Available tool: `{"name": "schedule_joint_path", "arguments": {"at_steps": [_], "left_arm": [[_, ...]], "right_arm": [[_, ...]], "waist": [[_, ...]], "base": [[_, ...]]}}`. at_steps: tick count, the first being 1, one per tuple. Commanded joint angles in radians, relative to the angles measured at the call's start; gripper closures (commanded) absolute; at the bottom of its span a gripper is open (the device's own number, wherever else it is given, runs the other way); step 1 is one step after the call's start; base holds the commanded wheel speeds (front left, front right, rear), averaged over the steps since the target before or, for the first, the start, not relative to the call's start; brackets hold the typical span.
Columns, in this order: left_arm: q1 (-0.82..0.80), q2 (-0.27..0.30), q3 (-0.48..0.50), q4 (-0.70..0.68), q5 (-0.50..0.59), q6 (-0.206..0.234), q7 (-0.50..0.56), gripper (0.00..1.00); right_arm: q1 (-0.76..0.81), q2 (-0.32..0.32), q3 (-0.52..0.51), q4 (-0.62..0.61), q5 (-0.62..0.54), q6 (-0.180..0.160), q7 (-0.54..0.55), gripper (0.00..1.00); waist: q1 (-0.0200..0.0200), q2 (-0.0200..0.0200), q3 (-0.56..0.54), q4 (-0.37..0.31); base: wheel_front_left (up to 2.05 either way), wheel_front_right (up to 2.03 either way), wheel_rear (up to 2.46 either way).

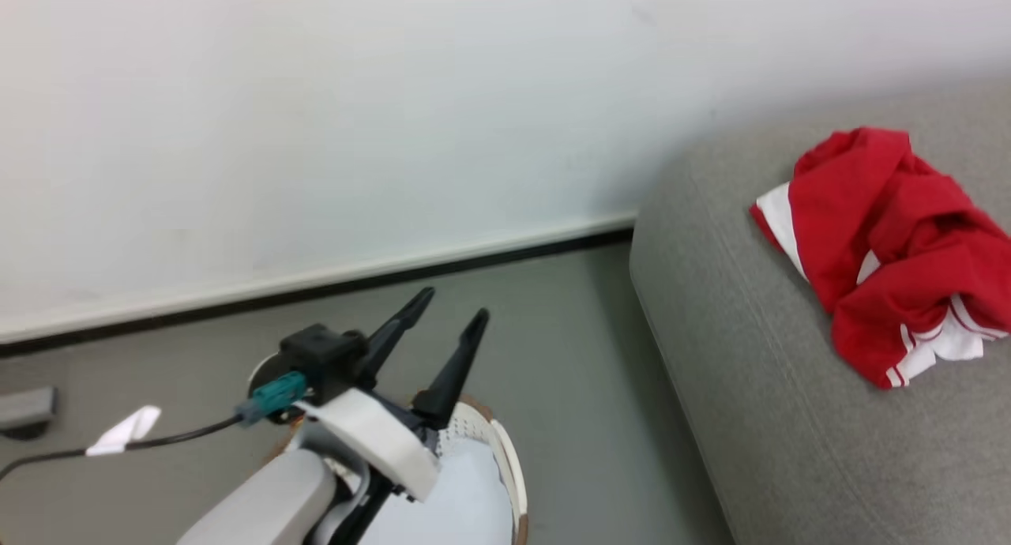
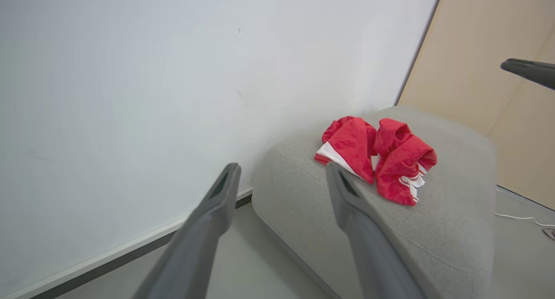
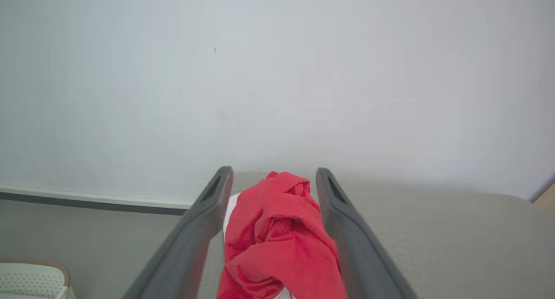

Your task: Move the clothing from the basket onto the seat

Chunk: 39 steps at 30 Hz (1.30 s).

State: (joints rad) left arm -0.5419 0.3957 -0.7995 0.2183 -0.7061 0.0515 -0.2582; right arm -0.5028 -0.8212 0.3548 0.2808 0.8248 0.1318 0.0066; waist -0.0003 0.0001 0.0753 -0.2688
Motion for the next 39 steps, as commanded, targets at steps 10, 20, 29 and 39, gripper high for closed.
{"name": "schedule_joint_path", "arguments": {"at_steps": [10,20,29,39], "left_arm": [[0.138,0.032,0.202,-0.04,-0.009,0.083,-0.006,0.0],[0.273,0.015,0.365,-0.035,0.072,0.131,-0.006,0.0],[0.397,-0.061,0.517,-0.003,0.186,0.105,-0.006,0.0],[0.504,-0.209,0.692,0.05,0.354,0.02,-0.006,0.0]], "right_arm": [[0.088,0.259,-0.146,-0.038,-0.145,-0.002,-0.222,0.0],[0.233,0.471,-0.137,-0.049,-0.229,-0.002,-0.264,0.0],[0.335,0.593,-0.104,-0.044,-0.274,-0.002,-0.272,0.0],[0.434,0.694,-0.143,-0.043,-0.386,-0.002,-0.272,0.0]], "waist": [[0.0003,-0.0001,-0.105,0.126],[0.0003,-0.0001,-0.132,0.217],[0.0003,-0.0001,-0.138,0.248],[0.0003,-0.0001,-0.15,0.239]], "base": [[0.0,0.0,0.0],[0.0,0.0,0.0],[0.0,0.0,0.0],[0.0,0.0,0.0]]}}
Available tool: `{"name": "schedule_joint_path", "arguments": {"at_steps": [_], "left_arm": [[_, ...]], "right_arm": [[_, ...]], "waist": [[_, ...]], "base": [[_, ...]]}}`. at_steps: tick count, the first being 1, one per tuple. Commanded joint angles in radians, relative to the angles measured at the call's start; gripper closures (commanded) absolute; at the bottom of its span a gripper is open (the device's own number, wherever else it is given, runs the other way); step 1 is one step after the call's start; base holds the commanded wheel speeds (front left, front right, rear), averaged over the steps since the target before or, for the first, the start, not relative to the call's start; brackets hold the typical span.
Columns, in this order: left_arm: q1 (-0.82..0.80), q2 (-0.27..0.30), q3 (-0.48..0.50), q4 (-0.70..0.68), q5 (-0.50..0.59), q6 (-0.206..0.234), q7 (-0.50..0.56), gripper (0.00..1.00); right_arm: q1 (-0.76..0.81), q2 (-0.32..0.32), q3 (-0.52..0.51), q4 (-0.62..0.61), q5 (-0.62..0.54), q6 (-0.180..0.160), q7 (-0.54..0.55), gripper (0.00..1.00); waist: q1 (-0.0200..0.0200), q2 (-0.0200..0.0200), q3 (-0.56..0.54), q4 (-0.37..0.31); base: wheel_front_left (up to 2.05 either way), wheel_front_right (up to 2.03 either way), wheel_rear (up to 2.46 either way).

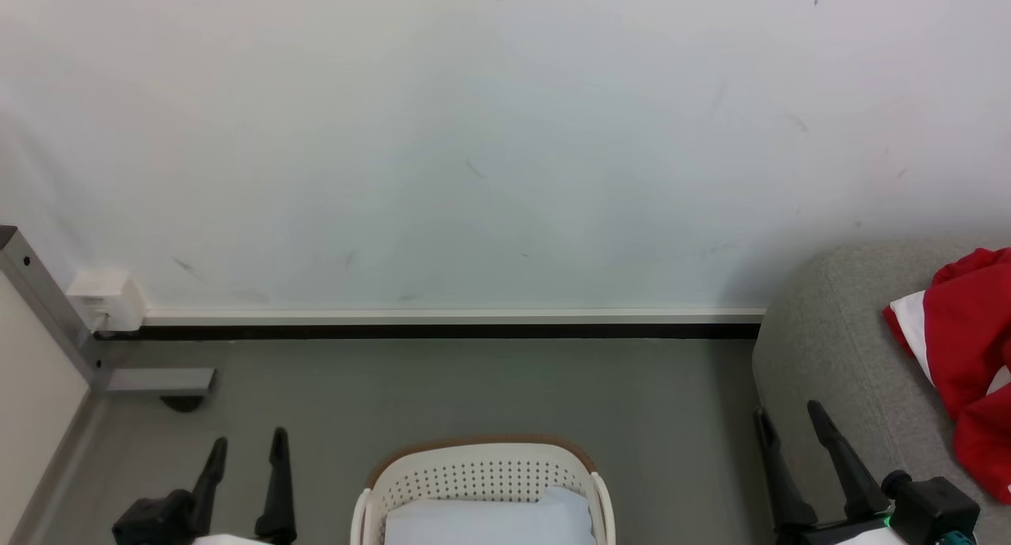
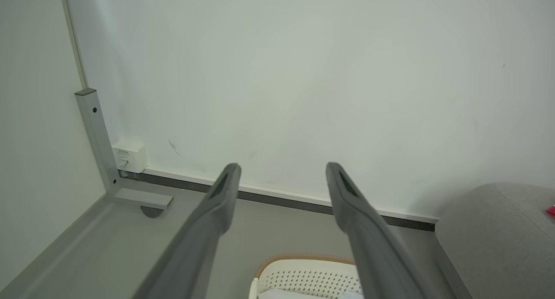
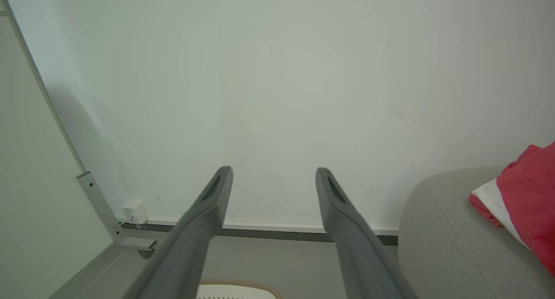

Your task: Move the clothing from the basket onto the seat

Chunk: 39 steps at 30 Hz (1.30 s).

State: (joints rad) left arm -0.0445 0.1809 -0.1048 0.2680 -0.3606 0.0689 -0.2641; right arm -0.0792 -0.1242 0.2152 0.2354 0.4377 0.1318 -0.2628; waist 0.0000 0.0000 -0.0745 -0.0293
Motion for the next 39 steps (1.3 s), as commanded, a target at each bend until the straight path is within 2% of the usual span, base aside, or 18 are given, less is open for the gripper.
{"name": "schedule_joint_path", "arguments": {"at_steps": [1,9,10,14,39], "left_arm": [[0.012,-0.008,0.017,0.006,0.022,-0.008,0.0,0.0],[0.015,-0.072,0.119,0.029,0.103,-0.084,0.0,0.0],[0.012,-0.076,0.127,0.032,0.112,-0.092,0.0,1.0],[0.024,-0.088,0.121,0.061,0.098,-0.091,0.004,1.0],[-0.007,-0.101,0.153,0.033,-0.324,-0.125,0.121,1.0]], "right_arm": [[0.012,0.002,0.002,0.01,-0.002,-0.002,-0.002,0.0],[-0.03,0.021,0.025,0.042,-0.014,-0.002,-0.002,0.0],[-0.034,0.021,0.026,0.045,-0.013,-0.002,-0.002,1.0],[0.001,0.028,0.031,0.067,-0.008,0.0,0.003,1.0],[-0.012,0.038,-0.076,0.046,0.367,0.0,0.115,1.0]], "waist": [[0.0,0.0,0.0,-0.002],[0.0,0.0,0.003,-0.007],[0.0,0.0,0.003,-0.006],[0.0,0.0,0.004,-0.008],[0.0,0.0,0.018,0.0]], "base": [[0.0,0.0,0.0],[0.0,0.0,0.0],[0.0,0.0,0.0],[0.0,0.0,0.0],[0.0,0.0,0.0]]}}
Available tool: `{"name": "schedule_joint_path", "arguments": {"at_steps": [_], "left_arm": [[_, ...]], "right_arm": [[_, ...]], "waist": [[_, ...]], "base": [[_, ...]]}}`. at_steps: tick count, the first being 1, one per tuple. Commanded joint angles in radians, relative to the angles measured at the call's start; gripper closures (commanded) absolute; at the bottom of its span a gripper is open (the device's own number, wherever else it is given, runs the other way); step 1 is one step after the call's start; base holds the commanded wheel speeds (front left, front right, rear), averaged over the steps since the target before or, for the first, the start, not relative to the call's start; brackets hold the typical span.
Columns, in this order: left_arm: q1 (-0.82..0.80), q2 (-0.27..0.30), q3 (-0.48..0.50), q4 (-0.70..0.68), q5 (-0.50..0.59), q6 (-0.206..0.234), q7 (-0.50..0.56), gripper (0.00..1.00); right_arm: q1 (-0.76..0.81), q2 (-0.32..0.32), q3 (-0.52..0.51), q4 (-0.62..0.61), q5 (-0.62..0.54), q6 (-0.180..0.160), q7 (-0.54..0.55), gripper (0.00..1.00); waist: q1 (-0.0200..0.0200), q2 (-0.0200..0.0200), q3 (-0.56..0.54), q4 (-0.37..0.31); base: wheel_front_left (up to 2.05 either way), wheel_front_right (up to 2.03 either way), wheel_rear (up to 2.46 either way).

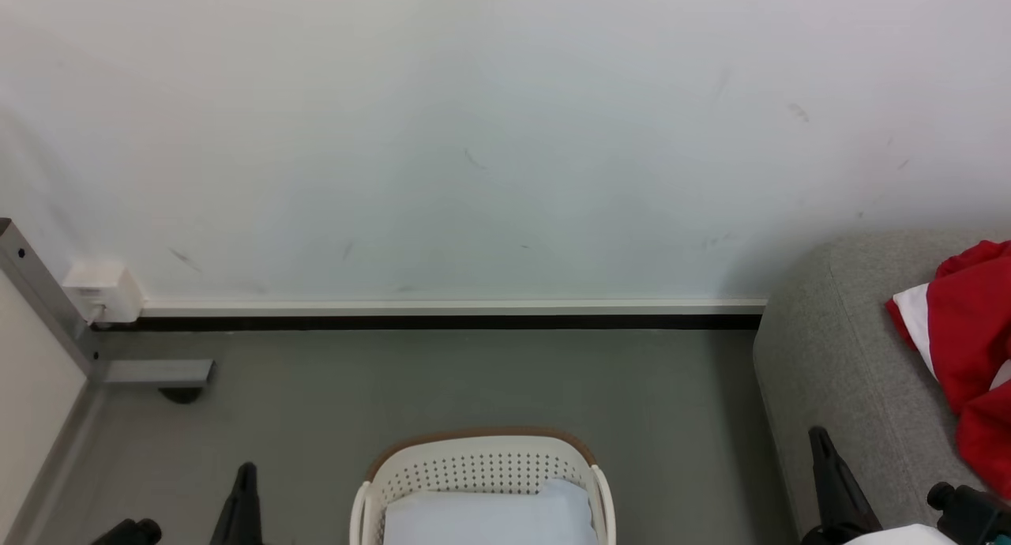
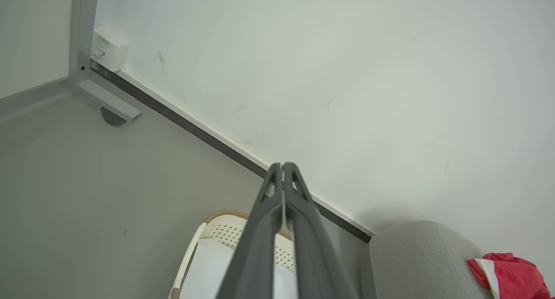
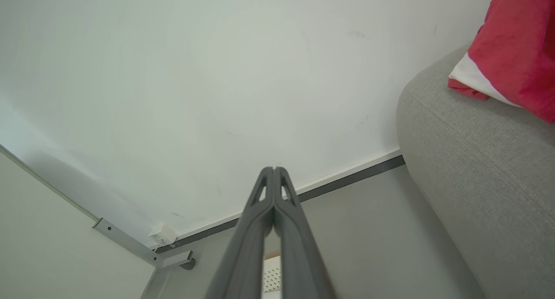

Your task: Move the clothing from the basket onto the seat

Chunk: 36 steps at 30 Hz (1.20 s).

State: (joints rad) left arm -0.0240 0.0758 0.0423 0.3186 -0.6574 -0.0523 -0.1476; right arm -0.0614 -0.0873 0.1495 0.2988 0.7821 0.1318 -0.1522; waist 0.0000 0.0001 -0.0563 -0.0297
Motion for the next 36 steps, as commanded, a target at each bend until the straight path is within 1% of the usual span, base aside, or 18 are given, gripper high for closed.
{"name": "schedule_joint_path", "arguments": {"at_steps": [1,20,36], "left_arm": [[-0.029,0.004,0.007,-0.019,-0.042,-0.005,0.008,1.0],[-0.046,-0.004,0.025,-0.035,-0.291,-0.026,0.077,1.0],[-0.057,-0.009,0.037,-0.046,-0.453,-0.04,0.123,1.0]], "right_arm": [[-0.03,0.001,-0.014,-0.018,0.036,0.0,0.008,1.0],[-0.037,0.008,-0.08,-0.03,0.254,-0.001,0.075,1.0],[-0.041,0.013,-0.123,-0.037,0.398,-0.001,0.121,1.0]], "waist": [[0.0,-0.0001,0.001,0.0],[0.0,-0.0001,0.012,0.006],[0.0,-0.0001,0.021,0.011]], "base": [[0.0,0.0,0.0],[0.0,0.0,0.0],[0.0,0.0,0.0]]}}
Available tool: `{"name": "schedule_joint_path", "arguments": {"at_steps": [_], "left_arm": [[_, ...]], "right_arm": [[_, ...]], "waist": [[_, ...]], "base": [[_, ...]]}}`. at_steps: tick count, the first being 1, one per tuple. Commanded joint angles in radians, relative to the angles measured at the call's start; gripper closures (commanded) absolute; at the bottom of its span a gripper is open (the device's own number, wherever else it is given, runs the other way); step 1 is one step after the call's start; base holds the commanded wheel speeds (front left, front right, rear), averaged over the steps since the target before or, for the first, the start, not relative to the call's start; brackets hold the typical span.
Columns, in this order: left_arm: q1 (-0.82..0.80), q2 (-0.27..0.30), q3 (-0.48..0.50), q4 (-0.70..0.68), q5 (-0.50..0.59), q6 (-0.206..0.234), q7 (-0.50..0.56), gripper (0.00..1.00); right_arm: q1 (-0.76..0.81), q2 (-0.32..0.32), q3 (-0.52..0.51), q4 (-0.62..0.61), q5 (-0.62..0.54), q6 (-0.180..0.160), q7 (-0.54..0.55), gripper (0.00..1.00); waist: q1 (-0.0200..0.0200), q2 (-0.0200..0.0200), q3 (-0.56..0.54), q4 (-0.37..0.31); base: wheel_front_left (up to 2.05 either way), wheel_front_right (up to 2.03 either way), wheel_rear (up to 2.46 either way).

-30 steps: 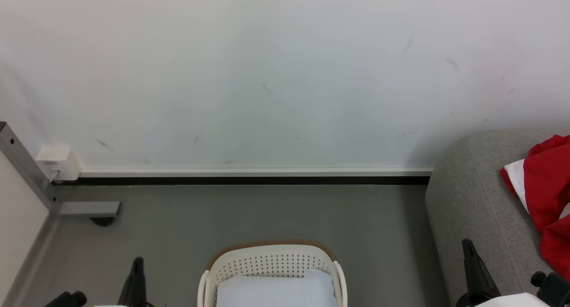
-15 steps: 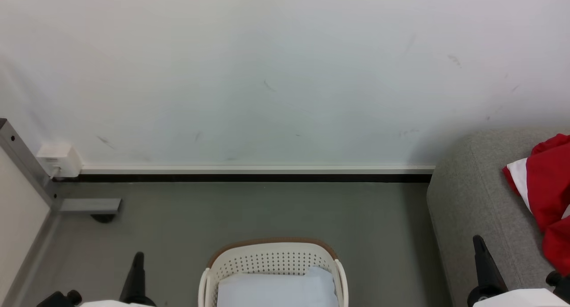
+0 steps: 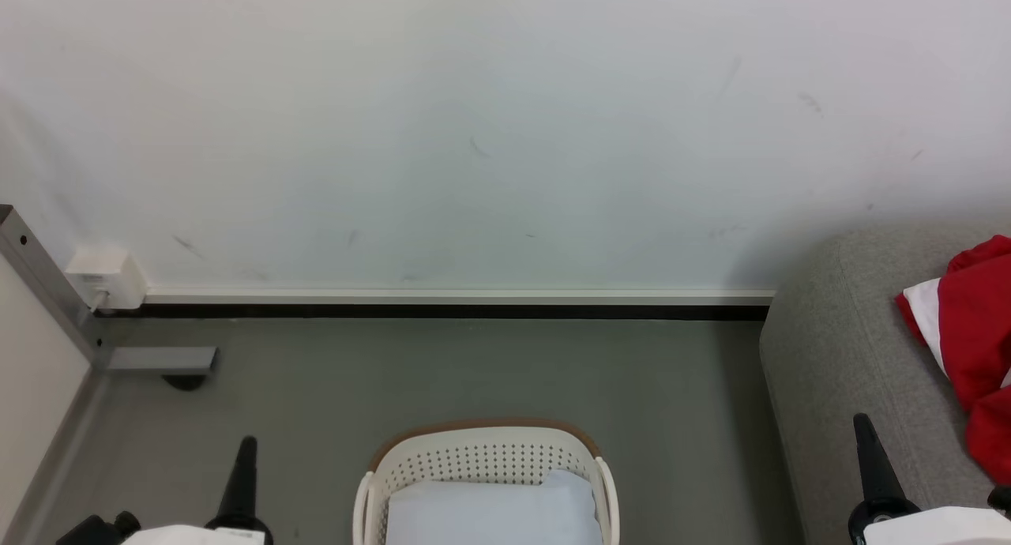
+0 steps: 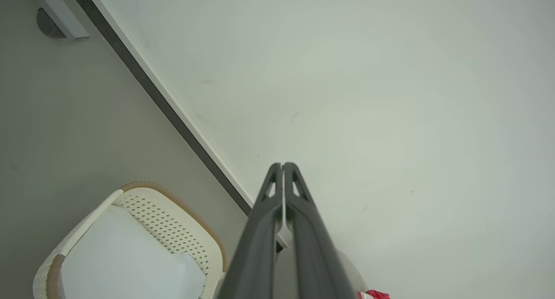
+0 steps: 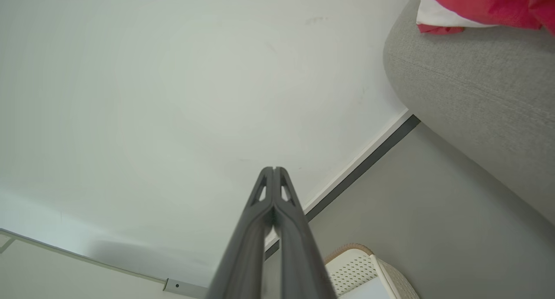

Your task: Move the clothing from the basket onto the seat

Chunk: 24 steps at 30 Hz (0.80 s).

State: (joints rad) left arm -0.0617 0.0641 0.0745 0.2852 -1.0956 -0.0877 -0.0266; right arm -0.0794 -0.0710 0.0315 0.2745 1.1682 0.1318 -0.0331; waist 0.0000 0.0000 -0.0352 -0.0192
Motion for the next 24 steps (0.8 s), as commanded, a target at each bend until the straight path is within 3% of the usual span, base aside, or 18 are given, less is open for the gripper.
{"name": "schedule_joint_path", "arguments": {"at_steps": [1,24], "left_arm": [[-0.02,0.002,0.006,-0.013,-0.026,-0.004,0.005,1.0],[-0.035,-0.004,0.022,-0.026,-0.235,-0.022,0.063,1.0]], "right_arm": [[-0.024,-0.003,-0.008,-0.013,0.02,-0.001,0.005,1.0],[-0.029,0.005,-0.066,-0.021,0.203,-0.001,0.065,1.0]], "waist": [[0.0,0.0,0.0,0.0],[0.0,0.0,0.014,0.007]], "base": [[0.0,0.0,0.0],[0.0,0.0,0.0]]}}
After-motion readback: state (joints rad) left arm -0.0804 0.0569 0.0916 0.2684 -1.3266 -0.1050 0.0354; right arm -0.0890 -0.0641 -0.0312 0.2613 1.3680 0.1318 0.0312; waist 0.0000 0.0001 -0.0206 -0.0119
